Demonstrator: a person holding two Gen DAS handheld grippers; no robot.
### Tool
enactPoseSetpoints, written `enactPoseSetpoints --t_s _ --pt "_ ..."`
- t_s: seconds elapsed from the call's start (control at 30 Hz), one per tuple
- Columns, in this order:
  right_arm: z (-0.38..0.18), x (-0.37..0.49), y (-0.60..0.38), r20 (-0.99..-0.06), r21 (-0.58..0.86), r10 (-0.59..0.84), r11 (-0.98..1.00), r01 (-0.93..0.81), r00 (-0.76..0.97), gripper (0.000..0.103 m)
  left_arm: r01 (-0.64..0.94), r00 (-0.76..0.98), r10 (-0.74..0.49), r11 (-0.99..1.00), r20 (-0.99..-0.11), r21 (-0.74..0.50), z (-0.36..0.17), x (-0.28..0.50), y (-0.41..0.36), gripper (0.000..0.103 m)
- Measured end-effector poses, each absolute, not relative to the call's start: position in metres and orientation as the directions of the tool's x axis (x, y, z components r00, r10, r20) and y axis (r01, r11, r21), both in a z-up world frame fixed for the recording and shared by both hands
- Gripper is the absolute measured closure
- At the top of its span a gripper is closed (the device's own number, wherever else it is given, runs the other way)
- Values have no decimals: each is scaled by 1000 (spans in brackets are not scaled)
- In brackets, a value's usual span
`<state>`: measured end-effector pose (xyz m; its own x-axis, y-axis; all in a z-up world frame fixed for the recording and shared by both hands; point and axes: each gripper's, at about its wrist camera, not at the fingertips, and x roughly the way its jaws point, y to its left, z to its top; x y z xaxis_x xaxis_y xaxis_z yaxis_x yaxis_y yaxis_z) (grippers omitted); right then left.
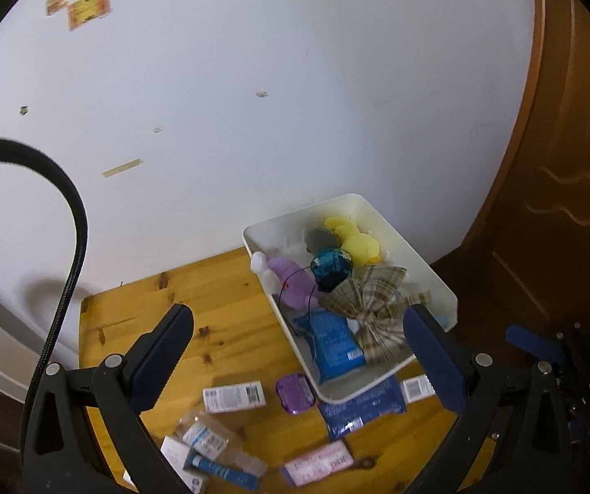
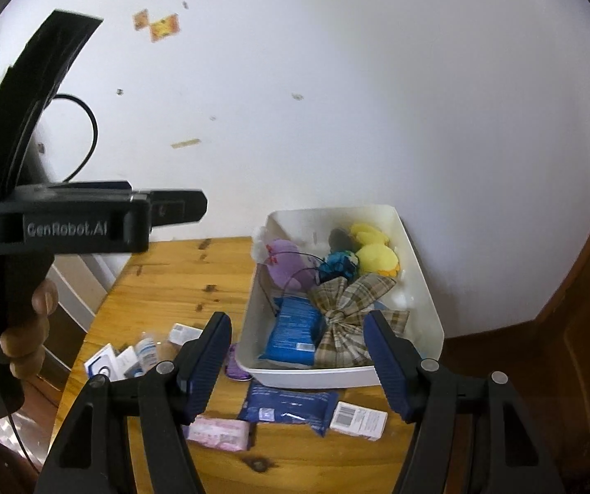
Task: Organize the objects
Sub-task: 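Withdraw both tools toward the white box and clear bottle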
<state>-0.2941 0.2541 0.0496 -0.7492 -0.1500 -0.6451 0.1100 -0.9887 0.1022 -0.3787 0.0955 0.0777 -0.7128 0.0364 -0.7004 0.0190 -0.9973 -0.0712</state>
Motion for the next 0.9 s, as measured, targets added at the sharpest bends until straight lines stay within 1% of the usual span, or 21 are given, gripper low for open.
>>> enactPoseSetpoints --t_s 0.43,0.6,0.9 --pt "71 -243 219 -612 70 -175 -983 167 -772 35 73 -725 27 -990 -688 -117 85 -305 55 1" --pt "71 -232 204 -611 66 -193 -979 193 -767 35 107 -712 25 -984 -702 -143 76 -284 33 1" --pt "58 -231 173 -642 68 -226 -969 239 -733 35 168 -688 -14 -976 -726 -140 51 -249 -6 1"
